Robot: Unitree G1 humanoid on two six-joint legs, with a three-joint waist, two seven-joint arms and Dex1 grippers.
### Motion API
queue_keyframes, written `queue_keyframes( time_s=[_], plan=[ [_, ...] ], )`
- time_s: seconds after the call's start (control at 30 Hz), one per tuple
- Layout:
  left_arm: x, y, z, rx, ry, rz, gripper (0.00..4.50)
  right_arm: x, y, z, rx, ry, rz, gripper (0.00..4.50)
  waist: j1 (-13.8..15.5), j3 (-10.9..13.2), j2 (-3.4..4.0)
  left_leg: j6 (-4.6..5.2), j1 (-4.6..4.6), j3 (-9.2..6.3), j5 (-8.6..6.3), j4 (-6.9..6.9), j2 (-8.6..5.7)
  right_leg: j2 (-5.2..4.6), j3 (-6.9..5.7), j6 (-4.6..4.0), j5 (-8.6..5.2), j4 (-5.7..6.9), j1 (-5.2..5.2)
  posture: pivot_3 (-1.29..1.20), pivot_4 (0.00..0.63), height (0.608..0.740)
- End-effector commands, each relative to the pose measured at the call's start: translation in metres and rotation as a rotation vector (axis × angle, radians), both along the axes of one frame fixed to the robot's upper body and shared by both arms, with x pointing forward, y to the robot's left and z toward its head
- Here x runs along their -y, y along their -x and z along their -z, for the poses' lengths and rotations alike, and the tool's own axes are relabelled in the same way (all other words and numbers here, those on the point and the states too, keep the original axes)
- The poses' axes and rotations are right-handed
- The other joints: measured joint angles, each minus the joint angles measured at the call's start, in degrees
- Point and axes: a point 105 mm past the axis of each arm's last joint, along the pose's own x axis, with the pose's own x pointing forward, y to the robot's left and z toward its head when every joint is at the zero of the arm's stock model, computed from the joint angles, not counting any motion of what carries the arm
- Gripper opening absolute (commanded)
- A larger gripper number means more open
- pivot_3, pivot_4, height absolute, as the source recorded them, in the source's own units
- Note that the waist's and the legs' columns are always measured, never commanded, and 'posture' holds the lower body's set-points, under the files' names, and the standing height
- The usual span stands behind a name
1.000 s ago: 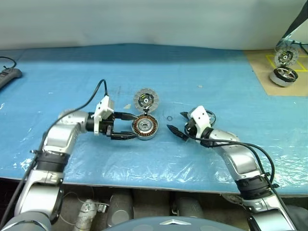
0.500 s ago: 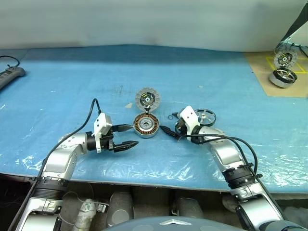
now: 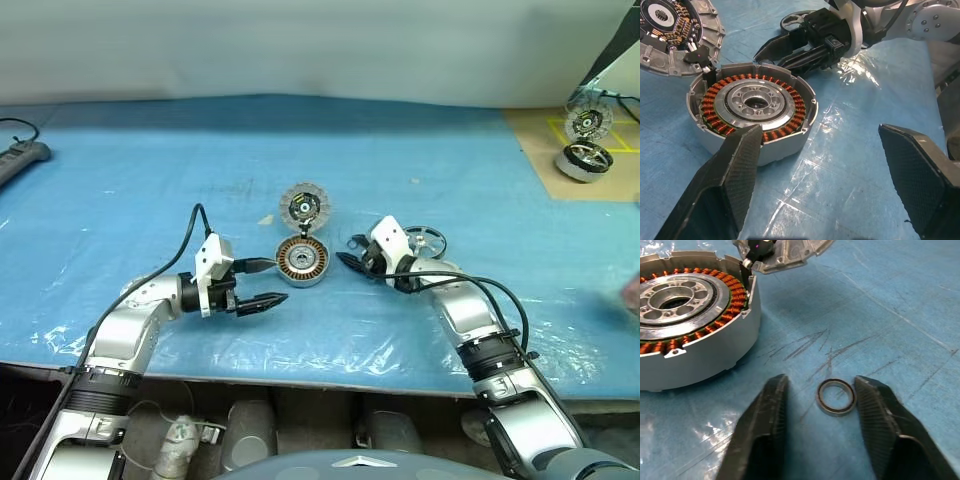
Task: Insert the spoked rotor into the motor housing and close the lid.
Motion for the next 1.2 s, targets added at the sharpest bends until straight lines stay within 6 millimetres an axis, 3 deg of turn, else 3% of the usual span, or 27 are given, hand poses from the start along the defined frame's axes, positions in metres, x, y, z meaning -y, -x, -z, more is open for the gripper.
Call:
queue_keyframes(
  time_s=[0.03, 0.2, 0.37, 0.47, 0.53, 0.67, 0.93, 1.2],
  plan=[
    [-0.004, -0.002, -0.008, 0.040, -0.016, 0.006, 3.99, 0.013, 0.006, 0.013, -0.041, 0.035, 0.034, 1.13, 0.06, 0.00, 0.00, 0.00, 0.05, 0.00, 0.00, 0.00, 0.01, 0.00, 0.00, 0.00, 0.00, -0.01, 0.04, 0.00, 0.150, 0.740],
    [-0.004, -0.002, -0.007, 0.037, -0.023, 0.015, 3.99, 0.011, 0.008, 0.004, -0.018, 0.001, 0.034, 1.13, 0.07, 0.00, 0.00, -0.01, 0.19, 0.00, -0.01, -0.01, 0.05, -0.03, 0.02, 0.00, 0.00, -0.03, 0.18, 0.00, 0.150, 0.740],
    [-0.006, -0.004, -0.012, 0.043, -0.005, 0.012, 3.99, -0.003, 0.009, -0.041, 0.076, -0.125, -0.001, 1.13, 0.04, 0.00, 0.00, -0.01, 0.07, 0.00, -0.01, -0.04, 0.05, -0.01, 0.02, 0.00, 0.00, -0.05, 0.05, 0.00, 0.150, 0.740],
    [-0.009, -0.005, -0.015, 0.053, 0.010, -0.004, 3.99, -0.016, 0.017, -0.079, 0.114, -0.236, -0.084, 1.13, -0.11, 0.00, 0.00, -0.01, -0.04, 0.01, 0.00, -0.05, 0.03, 0.01, 0.03, 0.00, 0.00, -0.04, -0.09, 0.00, 0.150, 0.740],
    [-0.010, -0.006, -0.015, 0.059, 0.005, -0.014, 3.99, -0.025, 0.023, -0.091, 0.114, -0.252, -0.147, 1.13, -0.16, 0.00, 0.00, 0.00, -0.04, 0.02, 0.00, -0.07, 0.03, 0.03, 0.04, 0.00, 0.00, -0.03, -0.13, 0.00, 0.150, 0.740],
    [-0.012, -0.005, -0.009, 0.063, -0.007, -0.036, 3.99, -0.046, 0.038, -0.083, 0.024, -0.212, -0.278, 1.13, 0.01, 0.00, -0.01, -0.01, -0.03, 0.02, -0.01, -0.09, 0.05, 0.04, 0.03, 0.00, 0.00, -0.06, -0.08, 0.00, 0.150, 0.740],
    [-0.018, -0.001, -0.003, 0.057, -0.014, -0.087, 3.99, -0.074, 0.030, -0.056, -0.021, -0.084, -0.377, 1.13, -0.11, 0.00, -0.01, -0.03, -0.05, 0.03, 0.00, -0.09, 0.05, 0.03, 0.04, 0.00, 0.00, -0.03, -0.15, 0.00, 0.150, 0.740],
    [-0.019, 0.002, 0.000, 0.055, -0.022, -0.100, 3.99, -0.079, 0.029, -0.042, -0.035, -0.033, -0.423, 1.13, 0.02, 0.00, -0.01, -0.03, -0.22, 0.02, 0.00, -0.06, 0.03, 0.02, 0.01, 0.01, 0.00, -0.04, -0.25, 0.00, 0.150, 0.740]
  ],
)
